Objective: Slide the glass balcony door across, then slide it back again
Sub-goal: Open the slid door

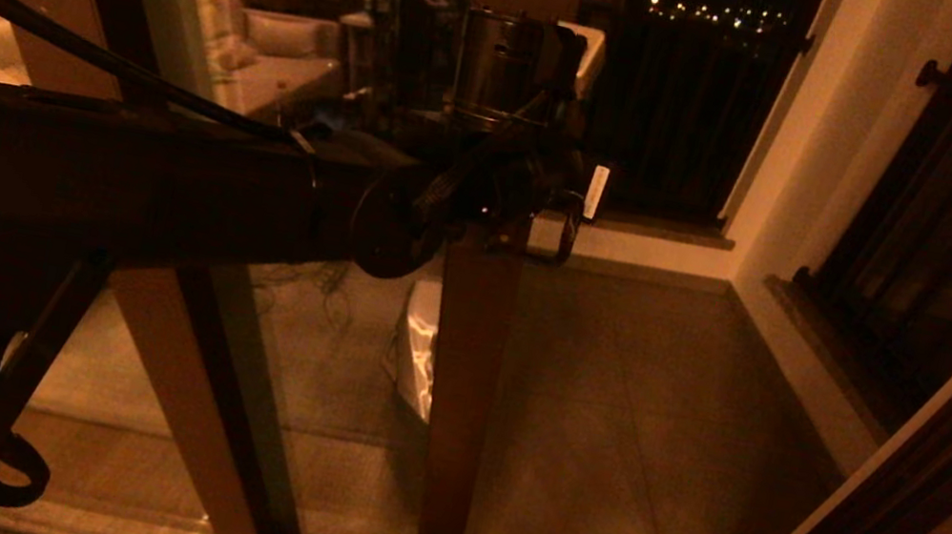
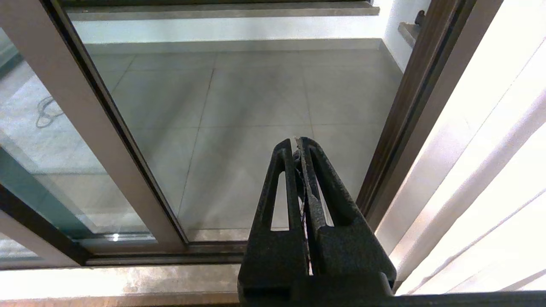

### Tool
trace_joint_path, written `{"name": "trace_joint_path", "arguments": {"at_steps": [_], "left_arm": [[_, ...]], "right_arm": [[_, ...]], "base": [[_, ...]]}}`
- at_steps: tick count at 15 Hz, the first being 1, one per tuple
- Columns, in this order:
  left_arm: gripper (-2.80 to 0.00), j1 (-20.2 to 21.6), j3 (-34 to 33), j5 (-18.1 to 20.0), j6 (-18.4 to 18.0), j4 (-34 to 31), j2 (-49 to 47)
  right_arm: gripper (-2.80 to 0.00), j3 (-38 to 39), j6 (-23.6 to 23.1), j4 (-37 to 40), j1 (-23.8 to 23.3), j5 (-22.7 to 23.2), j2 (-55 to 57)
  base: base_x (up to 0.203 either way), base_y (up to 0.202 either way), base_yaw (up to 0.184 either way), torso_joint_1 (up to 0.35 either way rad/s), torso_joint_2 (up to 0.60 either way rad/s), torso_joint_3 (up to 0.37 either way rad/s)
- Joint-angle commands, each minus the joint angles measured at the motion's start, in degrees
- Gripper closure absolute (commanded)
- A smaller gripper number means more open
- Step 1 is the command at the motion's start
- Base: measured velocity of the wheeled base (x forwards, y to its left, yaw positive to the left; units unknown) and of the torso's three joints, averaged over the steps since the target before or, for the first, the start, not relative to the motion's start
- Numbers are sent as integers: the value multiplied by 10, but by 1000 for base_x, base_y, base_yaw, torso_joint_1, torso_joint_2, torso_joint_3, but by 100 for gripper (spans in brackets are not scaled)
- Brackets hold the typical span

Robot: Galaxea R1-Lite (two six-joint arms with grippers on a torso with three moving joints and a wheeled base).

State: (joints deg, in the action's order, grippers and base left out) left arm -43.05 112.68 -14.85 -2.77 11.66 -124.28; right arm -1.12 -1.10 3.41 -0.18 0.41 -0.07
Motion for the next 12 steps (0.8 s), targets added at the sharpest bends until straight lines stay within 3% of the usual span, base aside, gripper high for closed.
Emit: {"name": "trace_joint_path", "arguments": {"at_steps": [1, 12], "left_arm": [[0, 9, 0, -7, -8, 9, -7], [0, 32, -1, -29, -8, 9, -3]], "right_arm": [[0, 0, 0, 0, 0, 0, 1], [0, 0, 0, 0, 0, 0, 1]], "base": [[0, 0, 0, 0, 0, 0], [0, 0, 0, 0, 0, 0]]}}
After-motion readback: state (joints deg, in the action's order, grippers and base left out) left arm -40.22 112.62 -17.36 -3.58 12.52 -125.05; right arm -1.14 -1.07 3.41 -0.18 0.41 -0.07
